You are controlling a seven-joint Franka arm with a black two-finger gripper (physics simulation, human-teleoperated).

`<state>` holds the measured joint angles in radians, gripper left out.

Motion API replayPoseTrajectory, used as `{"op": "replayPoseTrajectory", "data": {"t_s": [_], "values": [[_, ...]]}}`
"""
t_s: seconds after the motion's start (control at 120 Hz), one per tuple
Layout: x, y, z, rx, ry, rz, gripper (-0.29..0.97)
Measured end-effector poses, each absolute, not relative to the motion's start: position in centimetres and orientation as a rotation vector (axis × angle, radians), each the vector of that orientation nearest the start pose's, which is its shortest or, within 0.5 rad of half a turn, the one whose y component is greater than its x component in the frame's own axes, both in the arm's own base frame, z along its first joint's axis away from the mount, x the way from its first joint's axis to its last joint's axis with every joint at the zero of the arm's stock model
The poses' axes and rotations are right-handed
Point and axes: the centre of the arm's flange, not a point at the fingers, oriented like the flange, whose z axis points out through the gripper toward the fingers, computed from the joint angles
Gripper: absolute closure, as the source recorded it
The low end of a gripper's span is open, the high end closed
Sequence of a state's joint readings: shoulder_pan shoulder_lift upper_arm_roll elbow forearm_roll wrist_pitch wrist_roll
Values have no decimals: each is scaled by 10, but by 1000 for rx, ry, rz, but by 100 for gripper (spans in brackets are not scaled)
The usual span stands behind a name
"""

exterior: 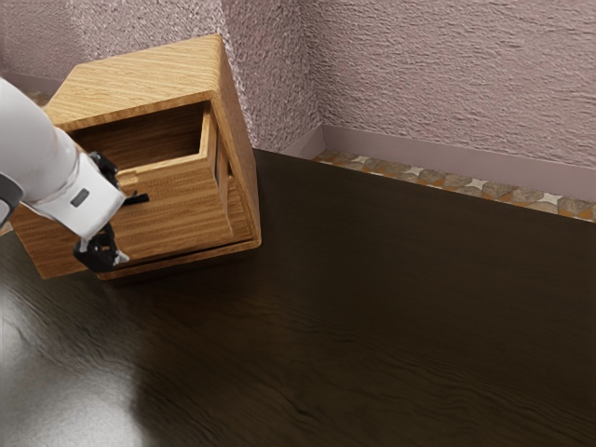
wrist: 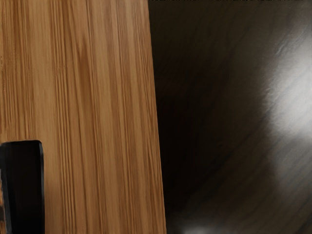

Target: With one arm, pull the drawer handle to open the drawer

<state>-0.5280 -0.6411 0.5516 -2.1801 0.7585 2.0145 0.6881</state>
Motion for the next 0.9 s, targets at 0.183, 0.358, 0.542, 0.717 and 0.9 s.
{"op": "replayPoseTrajectory", "data": {"t_s": [0.183, 0.358, 0.542, 0.717, 0.9], "values": [[417, 109, 630, -2352, 1109, -342, 0], [410, 103, 629, -2349, 1115, -352, 0], [402, 100, 632, -2346, 1104, -357, 0], [399, 96, 642, -2336, 1088, -377, 0], [394, 94, 661, -2388, 1044, -434, 0]]}}
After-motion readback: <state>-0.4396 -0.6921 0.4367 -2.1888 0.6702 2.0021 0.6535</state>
